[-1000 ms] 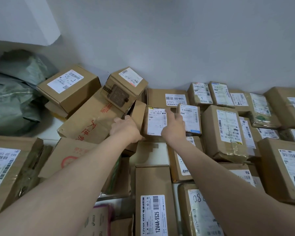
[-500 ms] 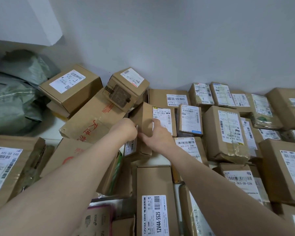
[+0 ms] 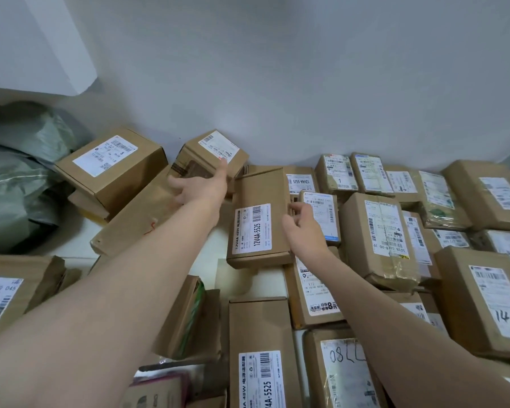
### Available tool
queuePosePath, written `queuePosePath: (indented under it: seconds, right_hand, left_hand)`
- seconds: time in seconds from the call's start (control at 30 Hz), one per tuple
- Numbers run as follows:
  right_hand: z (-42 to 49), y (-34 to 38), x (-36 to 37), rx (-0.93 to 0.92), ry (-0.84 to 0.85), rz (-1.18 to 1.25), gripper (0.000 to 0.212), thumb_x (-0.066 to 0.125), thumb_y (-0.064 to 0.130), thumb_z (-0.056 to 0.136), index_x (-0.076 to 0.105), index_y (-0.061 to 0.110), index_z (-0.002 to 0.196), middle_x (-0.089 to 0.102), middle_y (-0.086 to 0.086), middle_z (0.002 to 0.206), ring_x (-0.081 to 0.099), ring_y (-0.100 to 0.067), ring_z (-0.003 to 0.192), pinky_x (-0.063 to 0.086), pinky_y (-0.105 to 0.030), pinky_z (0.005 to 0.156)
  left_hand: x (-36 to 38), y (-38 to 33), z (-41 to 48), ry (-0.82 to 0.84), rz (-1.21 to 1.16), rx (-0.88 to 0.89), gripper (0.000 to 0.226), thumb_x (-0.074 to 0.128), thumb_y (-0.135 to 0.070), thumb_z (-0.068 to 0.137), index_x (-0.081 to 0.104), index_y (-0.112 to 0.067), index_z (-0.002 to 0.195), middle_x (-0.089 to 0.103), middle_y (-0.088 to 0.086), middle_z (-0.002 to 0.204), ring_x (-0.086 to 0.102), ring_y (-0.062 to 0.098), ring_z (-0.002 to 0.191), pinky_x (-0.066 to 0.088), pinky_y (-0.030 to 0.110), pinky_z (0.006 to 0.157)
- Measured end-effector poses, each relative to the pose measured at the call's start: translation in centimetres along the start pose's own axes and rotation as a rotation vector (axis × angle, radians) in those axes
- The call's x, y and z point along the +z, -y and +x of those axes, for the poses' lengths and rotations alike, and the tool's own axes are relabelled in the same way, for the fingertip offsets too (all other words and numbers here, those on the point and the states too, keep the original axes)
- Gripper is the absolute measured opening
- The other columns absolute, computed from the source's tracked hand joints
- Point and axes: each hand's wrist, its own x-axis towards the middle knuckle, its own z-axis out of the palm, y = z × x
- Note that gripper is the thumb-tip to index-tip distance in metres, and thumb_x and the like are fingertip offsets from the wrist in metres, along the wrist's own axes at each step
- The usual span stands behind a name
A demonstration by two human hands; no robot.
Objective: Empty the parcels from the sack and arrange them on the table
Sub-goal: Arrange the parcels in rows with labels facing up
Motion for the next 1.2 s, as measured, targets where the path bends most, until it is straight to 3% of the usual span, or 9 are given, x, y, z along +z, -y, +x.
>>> queuePosePath:
  seconds: [0.13,0.27,0.47,0.8,0.87,0.97,1.07,1.13,1.2]
  right_hand:
    - [0.8,-1.6,-1.0,0.085,0.004,0.026,0.035,0.039,0.037,0.097,0.039,0.025,0.131,0.060,-0.001,0.116,0.060,-0.021,0.100,0.050,-0.046,0.092]
    - [1.2,-2.5,-1.0,0.132,-0.001,0.019,0.034,0.034,0.036,0.100,0.040,0.025,0.132,0.060,0.000,0.112,0.058,-0.018,0.097,0.046,-0.034,0.081]
    - [1.1,-2.6,-0.5,0.158,-0.052,0.060,0.036,0.032,0.036,0.100,0.038,0.026,0.134,0.058,0.000,0.118,0.056,-0.020,0.102,0.047,-0.041,0.091]
    - [-2.2,-0.4,-1.5,0.160,-0.182,0.047,0.038,0.034,0.034,0.102,0.037,0.018,0.137,0.055,0.008,0.088,0.052,-0.008,0.071,0.039,-0.026,0.057]
    - [-2.7,-0.1,-1.5,0.173,-0.196,-0.010,0.038,0.036,0.033,0.101,0.038,0.017,0.136,0.062,0.000,0.102,0.055,-0.016,0.077,0.043,-0.030,0.066]
    - [-3.3,0.3,-1.6,0.234,-0.198,-0.053,0.036,0.041,0.030,0.100,0.039,0.015,0.133,0.060,-0.001,0.097,0.057,-0.021,0.082,0.046,-0.034,0.072]
    - [-4.1,0.5,-2.0,0.258,-0.183,-0.225,0.046,0.046,0.023,0.095,0.036,0.013,0.139,0.052,-0.013,0.130,0.047,-0.033,0.118,0.042,-0.041,0.093]
    - [-4.5,0.6,-2.1,0.107,-0.268,-0.408,0.052,0.048,0.022,0.094,0.035,0.010,0.143,0.039,-0.016,0.144,0.030,-0.036,0.132,0.028,-0.040,0.107]
    - [-4.6,1.3,-1.9,-0.121,-0.326,-0.418,0.050,0.050,0.023,0.094,0.040,0.011,0.141,0.043,-0.011,0.142,0.032,-0.030,0.134,0.025,-0.037,0.111]
  left_hand:
    - [1.4,-0.8,1.2,-0.022,-0.058,-0.104,0.136,0.071,-0.076,0.055,-0.006,-0.017,0.151,0.022,0.014,0.155,0.022,0.037,0.140,0.028,0.048,0.114]
    - [1.9,-0.2,2.1,0.029,-0.165,-0.121,0.130,0.078,-0.061,0.060,-0.006,-0.020,0.151,0.019,0.007,0.153,0.026,0.034,0.137,0.036,0.048,0.109]
    - [-0.7,2.0,2.1,0.041,-0.313,-0.001,0.108,0.067,-0.058,0.049,0.018,-0.038,0.142,0.038,0.005,0.142,0.050,0.031,0.116,0.049,0.050,0.094]
    - [-9.6,1.9,0.3,0.121,-0.121,0.268,0.070,0.060,-0.057,0.070,0.044,-0.042,0.136,0.056,-0.012,0.126,0.054,0.021,0.116,0.045,0.046,0.102]
    - [-10.0,1.5,-0.7,0.142,-0.008,0.349,0.062,0.059,-0.055,0.074,0.050,-0.040,0.133,0.058,-0.010,0.128,0.054,0.021,0.118,0.042,0.044,0.105]
    - [-10.1,1.1,-2.2,0.186,0.119,0.434,0.060,0.061,-0.054,0.071,0.055,-0.042,0.129,0.060,-0.009,0.125,0.051,0.023,0.118,0.043,0.042,0.104]
    - [-9.8,0.7,-3.0,0.252,0.190,0.482,0.063,0.064,-0.052,0.070,0.055,-0.039,0.131,0.059,-0.010,0.126,0.051,0.023,0.120,0.044,0.042,0.104]
    - [-9.8,0.5,-3.1,0.306,0.231,0.501,0.065,0.064,-0.052,0.070,0.054,-0.038,0.133,0.058,-0.008,0.127,0.050,0.022,0.122,0.043,0.042,0.106]
    - [-9.9,0.4,-3.1,0.338,0.274,0.527,0.061,0.064,-0.051,0.073,0.056,-0.039,0.132,0.058,-0.008,0.127,0.050,0.020,0.123,0.043,0.040,0.106]
